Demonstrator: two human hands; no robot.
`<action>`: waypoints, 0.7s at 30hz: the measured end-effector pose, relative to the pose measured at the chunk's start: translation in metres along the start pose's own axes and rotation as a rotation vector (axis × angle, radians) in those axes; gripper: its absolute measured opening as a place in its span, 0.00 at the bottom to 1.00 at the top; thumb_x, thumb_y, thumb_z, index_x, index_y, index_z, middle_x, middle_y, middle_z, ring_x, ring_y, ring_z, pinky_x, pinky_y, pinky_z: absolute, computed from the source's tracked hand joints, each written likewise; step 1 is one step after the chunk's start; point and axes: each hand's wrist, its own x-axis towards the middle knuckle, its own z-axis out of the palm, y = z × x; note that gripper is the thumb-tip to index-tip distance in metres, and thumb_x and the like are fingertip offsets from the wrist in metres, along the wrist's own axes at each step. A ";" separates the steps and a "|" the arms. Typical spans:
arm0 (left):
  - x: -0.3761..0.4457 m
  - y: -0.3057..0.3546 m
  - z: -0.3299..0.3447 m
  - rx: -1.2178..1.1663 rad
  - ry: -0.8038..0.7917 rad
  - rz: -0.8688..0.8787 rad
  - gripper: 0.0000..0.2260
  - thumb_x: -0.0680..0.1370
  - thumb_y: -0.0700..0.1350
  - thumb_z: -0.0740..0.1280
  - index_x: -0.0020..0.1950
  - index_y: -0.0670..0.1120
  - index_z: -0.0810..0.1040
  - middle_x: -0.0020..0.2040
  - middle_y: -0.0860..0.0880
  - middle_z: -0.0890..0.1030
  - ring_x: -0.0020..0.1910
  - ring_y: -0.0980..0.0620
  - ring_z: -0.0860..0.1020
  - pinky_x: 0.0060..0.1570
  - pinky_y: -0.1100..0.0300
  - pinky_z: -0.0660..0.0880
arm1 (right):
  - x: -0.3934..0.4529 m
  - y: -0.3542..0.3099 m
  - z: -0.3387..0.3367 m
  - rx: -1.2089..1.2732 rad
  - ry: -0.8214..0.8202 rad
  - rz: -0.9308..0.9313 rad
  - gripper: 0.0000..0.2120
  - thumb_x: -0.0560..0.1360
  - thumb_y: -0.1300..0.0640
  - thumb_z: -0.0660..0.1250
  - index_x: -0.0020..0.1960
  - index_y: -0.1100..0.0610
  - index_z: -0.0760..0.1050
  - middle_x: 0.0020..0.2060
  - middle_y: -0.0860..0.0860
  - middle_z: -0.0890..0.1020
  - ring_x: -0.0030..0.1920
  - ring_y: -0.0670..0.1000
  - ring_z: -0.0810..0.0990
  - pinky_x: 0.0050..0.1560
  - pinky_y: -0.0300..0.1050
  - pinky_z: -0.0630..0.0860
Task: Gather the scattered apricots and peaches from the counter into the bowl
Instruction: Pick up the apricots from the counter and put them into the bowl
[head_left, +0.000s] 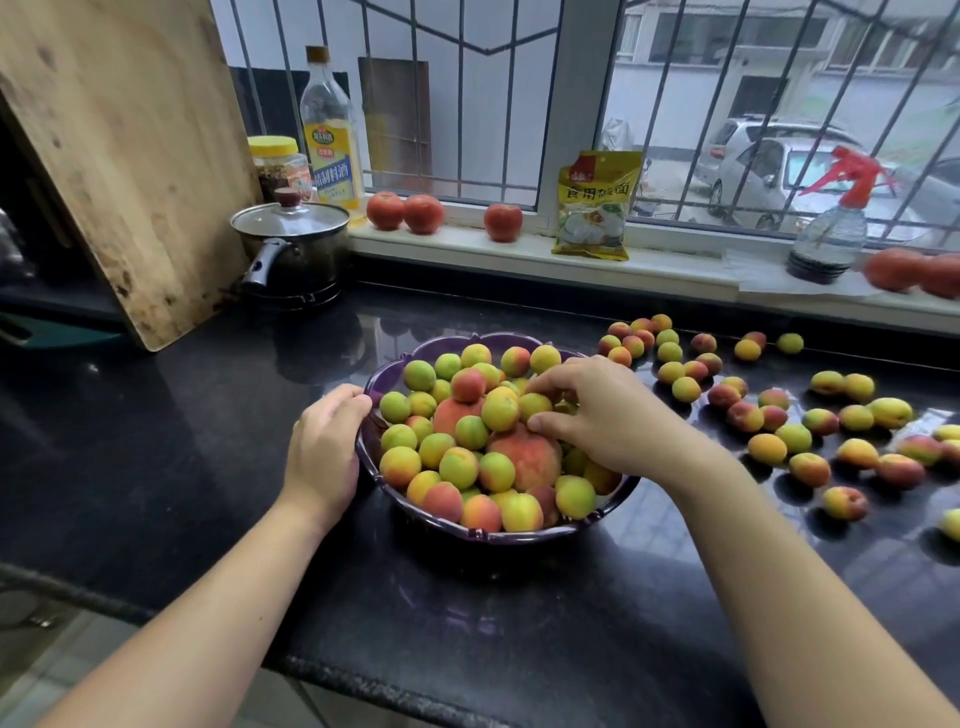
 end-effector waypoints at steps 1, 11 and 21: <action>0.000 0.001 0.000 0.001 0.002 -0.003 0.15 0.77 0.50 0.60 0.41 0.41 0.80 0.40 0.41 0.82 0.41 0.49 0.76 0.45 0.49 0.71 | -0.001 0.001 -0.001 0.010 0.005 -0.005 0.20 0.76 0.45 0.71 0.67 0.50 0.78 0.56 0.46 0.81 0.54 0.48 0.77 0.56 0.48 0.77; -0.002 0.003 0.001 0.006 0.000 0.004 0.15 0.77 0.50 0.60 0.41 0.41 0.80 0.40 0.42 0.81 0.40 0.50 0.75 0.43 0.53 0.70 | -0.018 0.095 0.024 0.039 0.573 0.673 0.16 0.80 0.62 0.62 0.67 0.60 0.74 0.64 0.61 0.73 0.59 0.61 0.75 0.55 0.50 0.71; -0.002 0.004 0.001 0.004 0.010 -0.008 0.16 0.77 0.51 0.60 0.41 0.40 0.80 0.39 0.43 0.81 0.40 0.50 0.75 0.43 0.51 0.70 | -0.008 0.105 0.035 -0.145 0.417 0.817 0.13 0.81 0.58 0.65 0.63 0.61 0.71 0.57 0.62 0.78 0.54 0.63 0.78 0.43 0.49 0.70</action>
